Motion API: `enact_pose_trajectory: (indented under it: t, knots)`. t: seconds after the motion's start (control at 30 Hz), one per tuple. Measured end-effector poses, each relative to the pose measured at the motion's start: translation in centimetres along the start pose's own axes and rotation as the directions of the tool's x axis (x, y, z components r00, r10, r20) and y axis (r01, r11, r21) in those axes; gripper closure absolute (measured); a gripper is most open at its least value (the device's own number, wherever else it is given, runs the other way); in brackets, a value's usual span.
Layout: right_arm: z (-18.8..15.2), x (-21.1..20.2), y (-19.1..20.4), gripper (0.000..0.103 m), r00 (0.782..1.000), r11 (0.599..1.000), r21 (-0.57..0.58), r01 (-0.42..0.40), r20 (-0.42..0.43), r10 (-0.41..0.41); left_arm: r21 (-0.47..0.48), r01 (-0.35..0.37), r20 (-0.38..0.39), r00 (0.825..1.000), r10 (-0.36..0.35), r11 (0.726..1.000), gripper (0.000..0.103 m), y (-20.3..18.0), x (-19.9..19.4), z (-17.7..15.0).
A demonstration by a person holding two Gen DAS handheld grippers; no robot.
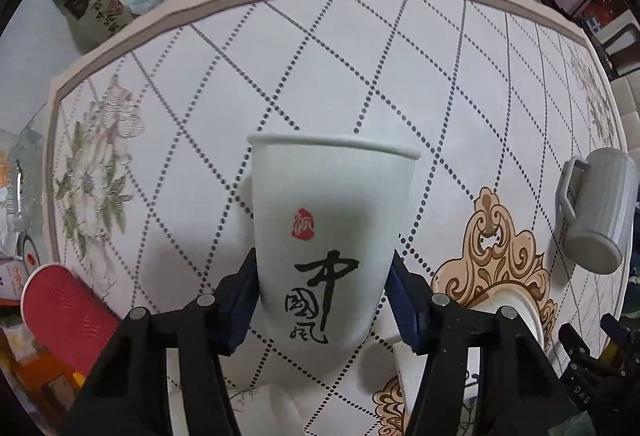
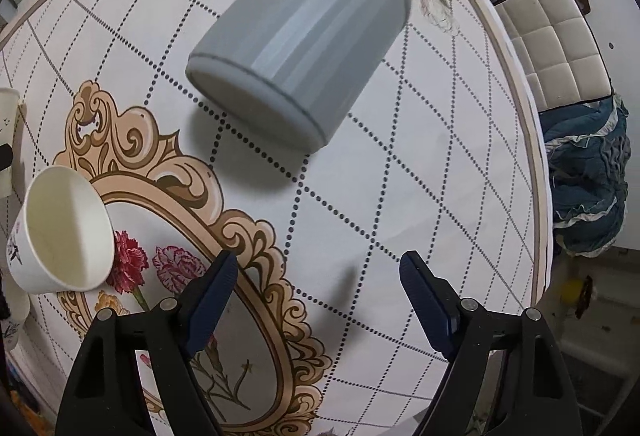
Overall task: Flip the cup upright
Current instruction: 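Lift the white cup with the left gripper and rotate it rim up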
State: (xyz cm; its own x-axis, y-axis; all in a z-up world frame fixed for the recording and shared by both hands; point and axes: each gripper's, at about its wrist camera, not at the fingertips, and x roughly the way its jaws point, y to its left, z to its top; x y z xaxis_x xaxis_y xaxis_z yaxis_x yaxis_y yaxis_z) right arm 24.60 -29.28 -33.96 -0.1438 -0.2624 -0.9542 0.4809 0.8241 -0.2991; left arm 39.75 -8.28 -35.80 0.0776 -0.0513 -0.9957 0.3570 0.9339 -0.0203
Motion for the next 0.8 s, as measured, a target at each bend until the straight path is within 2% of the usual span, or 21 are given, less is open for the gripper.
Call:
enact_pose_trajectory:
  t: [0.2, 0.43, 0.67, 0.8]
  knots:
    - [-0.2, -2.1, -0.8, 0.019, 0.999, 1.0, -0.005, -0.018, 0.034, 0.019, -0.031, 0.0, 0.052, 0.999, 0.002, 1.0, 0.047, -1.0, -4.3, -2.4]
    - [-2.7, -4.2, -1.8, 0.018, 0.994, 0.995, -0.032, -0.092, 0.062, 0.093, -0.095, -0.002, 0.089, 0.996, 0.01, 0.995, 0.047, -3.7, -9.8, -8.3]
    - [-6.7, -3.8, -3.2, 0.018, 0.99, 0.985, -0.127, -0.115, 0.068, 0.124, -0.243, 0.044, 0.05, 0.998, -0.033, 0.969, 0.047, -7.1, -10.3, -16.3]
    - [-8.7, -2.0, -5.7, 0.018, 0.99, 0.98, -0.158, -0.117, 0.065, 0.128, -0.297, 0.084, -0.006, 0.996, -0.09, 0.951, 0.047, -9.6, -7.8, -20.5]
